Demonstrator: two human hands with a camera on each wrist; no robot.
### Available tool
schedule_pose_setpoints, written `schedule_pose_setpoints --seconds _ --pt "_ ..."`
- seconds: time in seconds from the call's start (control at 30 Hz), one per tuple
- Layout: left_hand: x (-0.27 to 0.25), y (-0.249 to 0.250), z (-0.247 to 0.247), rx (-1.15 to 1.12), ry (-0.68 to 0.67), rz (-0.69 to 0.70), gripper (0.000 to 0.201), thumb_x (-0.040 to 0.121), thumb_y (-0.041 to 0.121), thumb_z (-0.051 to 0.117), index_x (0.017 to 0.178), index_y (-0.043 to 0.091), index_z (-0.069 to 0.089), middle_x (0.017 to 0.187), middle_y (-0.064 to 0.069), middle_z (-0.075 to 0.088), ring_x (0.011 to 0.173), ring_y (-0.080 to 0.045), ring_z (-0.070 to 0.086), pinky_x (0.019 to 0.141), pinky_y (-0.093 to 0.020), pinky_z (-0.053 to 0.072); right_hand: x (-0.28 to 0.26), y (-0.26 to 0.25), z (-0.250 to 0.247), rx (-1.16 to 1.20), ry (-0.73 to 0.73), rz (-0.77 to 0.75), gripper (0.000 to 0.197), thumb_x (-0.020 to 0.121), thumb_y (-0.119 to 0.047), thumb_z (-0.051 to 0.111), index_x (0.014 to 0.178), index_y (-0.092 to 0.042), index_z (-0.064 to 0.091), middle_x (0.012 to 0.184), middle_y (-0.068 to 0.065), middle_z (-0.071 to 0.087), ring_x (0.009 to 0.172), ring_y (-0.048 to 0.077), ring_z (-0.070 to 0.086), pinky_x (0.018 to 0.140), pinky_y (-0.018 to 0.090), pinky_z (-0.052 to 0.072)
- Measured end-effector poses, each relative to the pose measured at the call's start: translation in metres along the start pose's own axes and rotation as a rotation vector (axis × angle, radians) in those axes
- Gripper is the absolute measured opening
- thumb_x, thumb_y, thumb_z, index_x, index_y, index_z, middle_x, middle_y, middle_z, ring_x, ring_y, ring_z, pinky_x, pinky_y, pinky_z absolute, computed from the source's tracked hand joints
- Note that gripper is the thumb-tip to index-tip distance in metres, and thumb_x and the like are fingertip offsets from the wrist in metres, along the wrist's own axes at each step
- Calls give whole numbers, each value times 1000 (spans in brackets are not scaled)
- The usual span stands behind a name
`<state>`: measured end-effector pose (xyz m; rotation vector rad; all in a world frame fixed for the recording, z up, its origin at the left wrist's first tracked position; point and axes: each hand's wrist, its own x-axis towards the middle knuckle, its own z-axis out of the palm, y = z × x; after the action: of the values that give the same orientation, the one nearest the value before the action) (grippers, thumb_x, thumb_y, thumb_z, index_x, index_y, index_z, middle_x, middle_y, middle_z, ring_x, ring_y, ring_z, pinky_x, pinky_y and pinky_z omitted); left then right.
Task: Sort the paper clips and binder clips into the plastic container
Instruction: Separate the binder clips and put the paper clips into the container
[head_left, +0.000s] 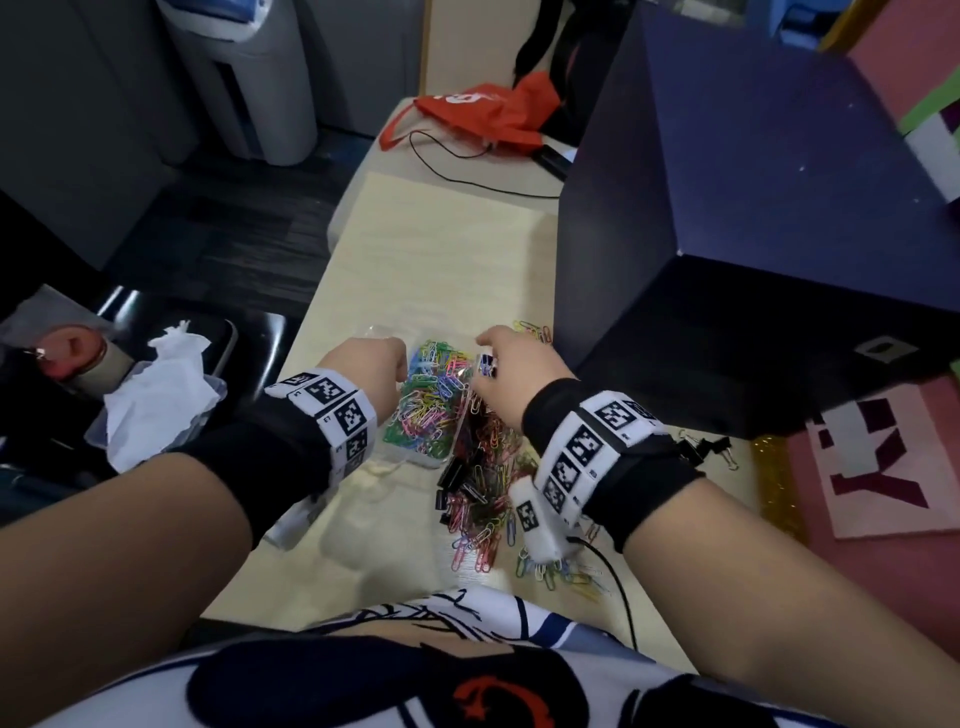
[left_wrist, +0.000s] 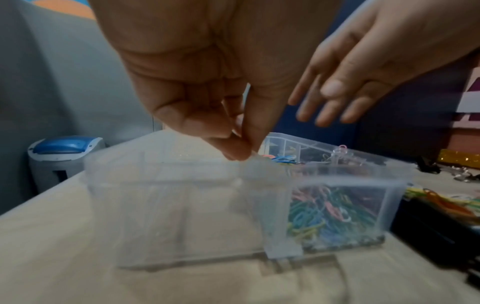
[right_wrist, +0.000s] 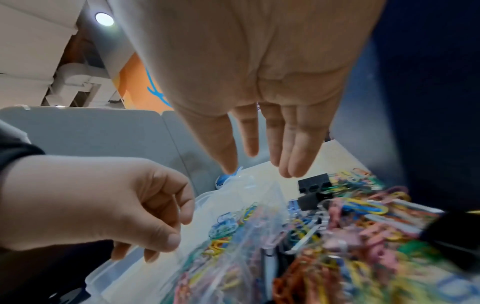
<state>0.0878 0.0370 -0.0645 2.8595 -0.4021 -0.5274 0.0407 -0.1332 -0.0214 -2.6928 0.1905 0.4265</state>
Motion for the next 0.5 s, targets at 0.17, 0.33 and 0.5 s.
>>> schedule_pose_setpoints --seconds 0.17,0.33,0.5 --pt "2 13 -9 60 34 83 19 87 9 54 104 16 57 106 -10 55 92 -30 58 76 -36 47 -31 48 0 -211 -221 187 26 93 -17 51 114 -15 64 119 8 64 110 26 60 93 30 49" --pt "-21 69 -2 150 -49 411 16 88 20 51 102 16 56 103 -6 57 94 -27 59 74 -34 47 -64 85 11 -173 -253 368 40 92 -31 50 129 -16 48 128 9 50 115 27 51 95 34 44" --pt "-49 93 31 489 -387 627 40 75 30 70 109 18 52 98 -3 54 91 -26 60 69 -37 55 -92 90 15 -256 -333 385 72 81 -45 68 136 -14 33 135 11 35 121 29 45 98 39 46"
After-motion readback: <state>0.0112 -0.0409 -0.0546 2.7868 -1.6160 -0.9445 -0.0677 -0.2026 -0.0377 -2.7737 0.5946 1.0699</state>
